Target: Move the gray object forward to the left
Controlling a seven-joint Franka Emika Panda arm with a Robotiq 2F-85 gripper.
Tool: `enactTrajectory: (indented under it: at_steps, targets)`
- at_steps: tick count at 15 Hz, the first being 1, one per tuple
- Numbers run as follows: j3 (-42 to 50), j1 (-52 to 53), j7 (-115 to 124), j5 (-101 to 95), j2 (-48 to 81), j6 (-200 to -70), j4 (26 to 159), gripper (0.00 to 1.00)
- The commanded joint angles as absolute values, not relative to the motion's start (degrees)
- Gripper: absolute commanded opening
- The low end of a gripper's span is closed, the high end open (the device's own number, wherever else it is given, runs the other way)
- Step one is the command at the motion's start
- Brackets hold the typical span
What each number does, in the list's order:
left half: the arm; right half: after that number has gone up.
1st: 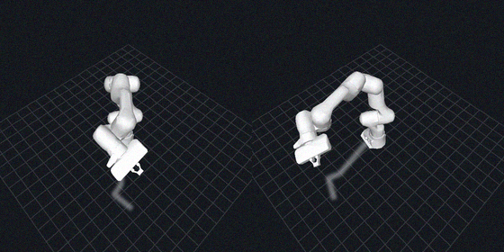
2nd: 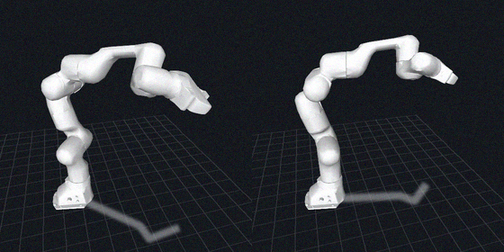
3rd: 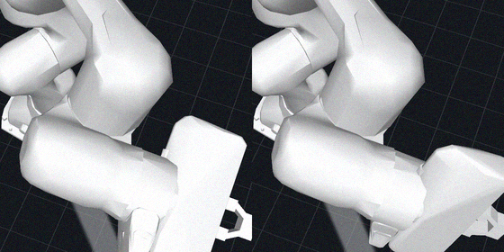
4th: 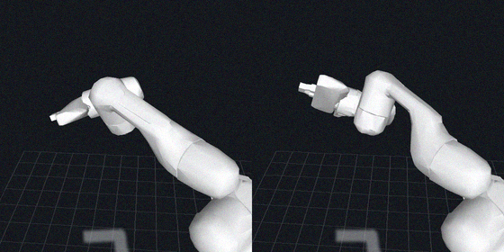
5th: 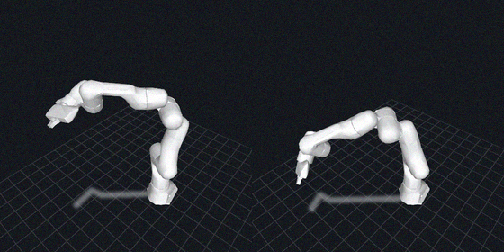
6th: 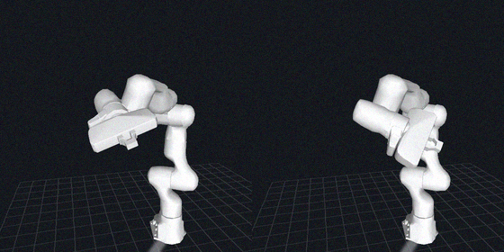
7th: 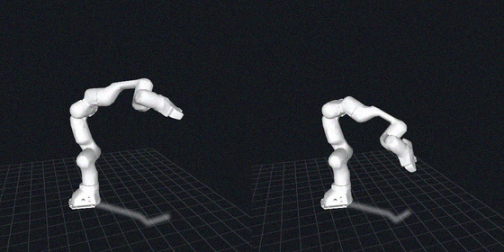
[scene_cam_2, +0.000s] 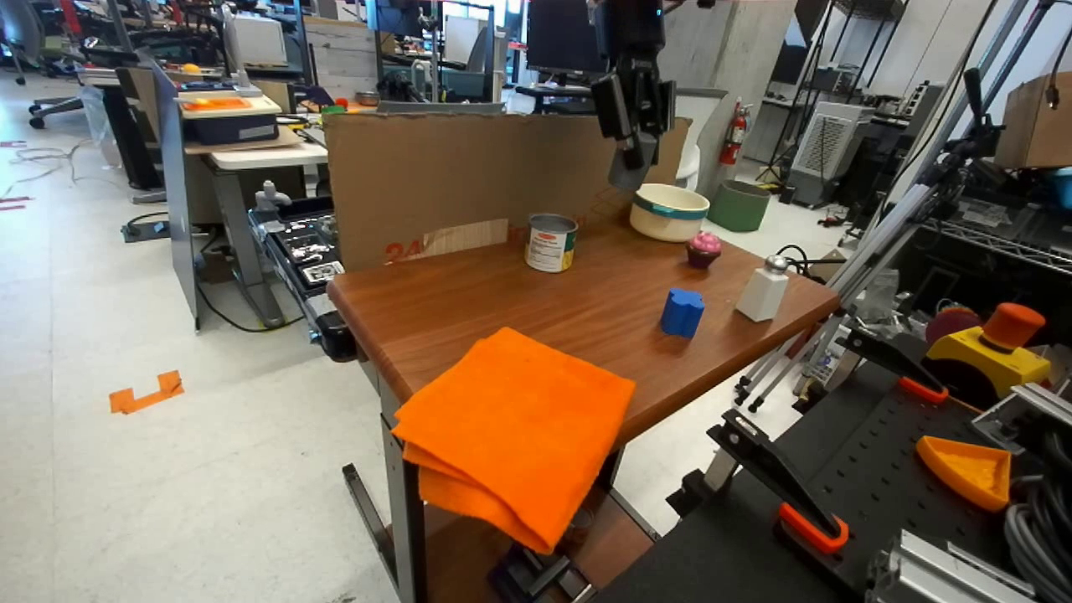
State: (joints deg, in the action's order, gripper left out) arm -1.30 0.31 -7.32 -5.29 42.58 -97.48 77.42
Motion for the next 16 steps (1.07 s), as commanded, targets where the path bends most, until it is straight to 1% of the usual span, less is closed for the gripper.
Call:
enactTrajectory:
  at_steps: [1,8,13,14,15,16]
  targets:
    - [-0.56,0.22,-5.18,-4.03,53.19,-89.43,63.54,0.1]
    - [1.91,0.77,-0.71,-5.53,68.4,-83.52,46.2,0.1]
    - [2.73,1.03,0.76,-5.93,73.58,-79.68,38.98,0.1]
    - [2.85,1.11,0.65,-6.11,74.26,-79.01,37.74,0.28]
    - [3.05,1.15,0.47,-6.33,74.69,-78.16,36.78,0.6]
    - [3.28,1.12,0.49,-6.49,74.78,-77.67,36.34,0.61]
